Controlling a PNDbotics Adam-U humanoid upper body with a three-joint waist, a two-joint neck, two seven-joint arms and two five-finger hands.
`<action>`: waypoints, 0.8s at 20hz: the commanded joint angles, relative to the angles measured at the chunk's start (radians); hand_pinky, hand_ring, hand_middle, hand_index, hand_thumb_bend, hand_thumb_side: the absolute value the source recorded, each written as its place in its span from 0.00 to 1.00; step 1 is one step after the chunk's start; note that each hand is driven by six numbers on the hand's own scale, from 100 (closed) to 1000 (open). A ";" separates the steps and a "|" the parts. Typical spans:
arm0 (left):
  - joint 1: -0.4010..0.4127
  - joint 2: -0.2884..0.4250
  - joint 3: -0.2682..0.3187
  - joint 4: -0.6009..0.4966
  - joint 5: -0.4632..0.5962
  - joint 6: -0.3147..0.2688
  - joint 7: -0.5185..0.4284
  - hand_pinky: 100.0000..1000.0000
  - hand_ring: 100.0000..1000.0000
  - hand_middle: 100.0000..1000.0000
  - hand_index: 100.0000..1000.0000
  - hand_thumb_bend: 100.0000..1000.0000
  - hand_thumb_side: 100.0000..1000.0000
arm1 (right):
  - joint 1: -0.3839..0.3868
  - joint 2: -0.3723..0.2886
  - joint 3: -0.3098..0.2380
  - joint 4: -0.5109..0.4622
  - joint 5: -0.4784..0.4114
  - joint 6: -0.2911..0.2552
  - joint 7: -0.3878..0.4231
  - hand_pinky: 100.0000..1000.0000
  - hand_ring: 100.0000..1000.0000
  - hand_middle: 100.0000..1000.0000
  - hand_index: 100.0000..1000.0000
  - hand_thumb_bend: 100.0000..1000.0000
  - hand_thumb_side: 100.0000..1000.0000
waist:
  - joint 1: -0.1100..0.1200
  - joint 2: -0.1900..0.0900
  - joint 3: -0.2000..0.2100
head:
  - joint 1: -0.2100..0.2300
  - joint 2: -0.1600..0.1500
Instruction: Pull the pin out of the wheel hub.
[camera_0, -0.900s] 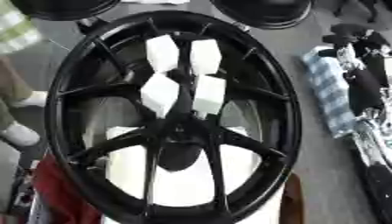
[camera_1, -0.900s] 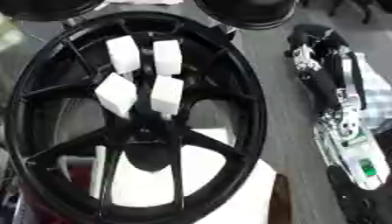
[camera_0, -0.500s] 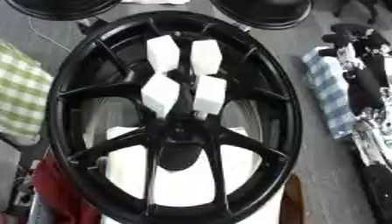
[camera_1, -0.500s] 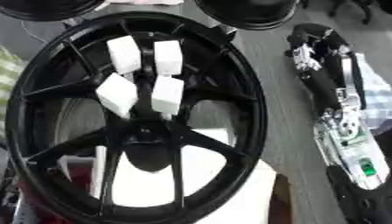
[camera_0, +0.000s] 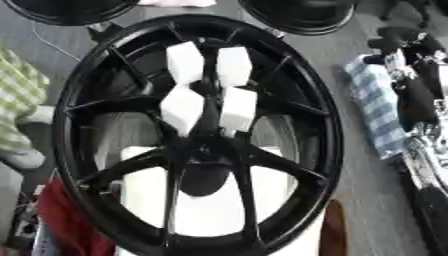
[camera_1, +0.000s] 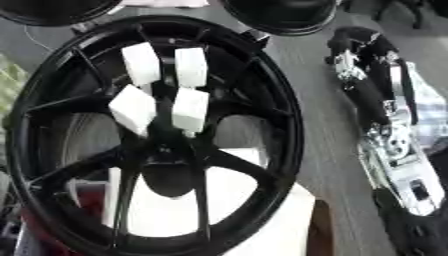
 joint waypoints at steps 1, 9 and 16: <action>-0.001 0.026 0.001 -0.020 0.006 -0.007 -0.001 1.00 0.58 0.53 0.81 0.00 0.63 | -0.006 -0.061 -0.012 -0.018 0.004 -0.009 0.000 0.59 0.69 0.66 0.65 0.18 0.33 | 0.006 -0.020 -0.001 | -0.005 -0.006; 0.013 0.045 -0.002 -0.020 0.003 -0.007 -0.002 1.00 0.59 0.53 0.81 0.00 0.63 | 0.011 -0.224 0.039 -0.018 0.097 -0.093 0.093 0.64 0.72 0.70 0.69 0.12 0.34 | -0.008 -0.040 -0.002 | -0.009 0.014; 0.020 0.056 -0.008 -0.020 -0.004 -0.005 -0.006 1.00 0.60 0.53 0.81 0.00 0.63 | 0.026 -0.394 0.073 -0.018 0.202 -0.098 0.198 0.71 0.74 0.72 0.73 0.07 0.36 | -0.020 -0.049 -0.004 | -0.013 0.024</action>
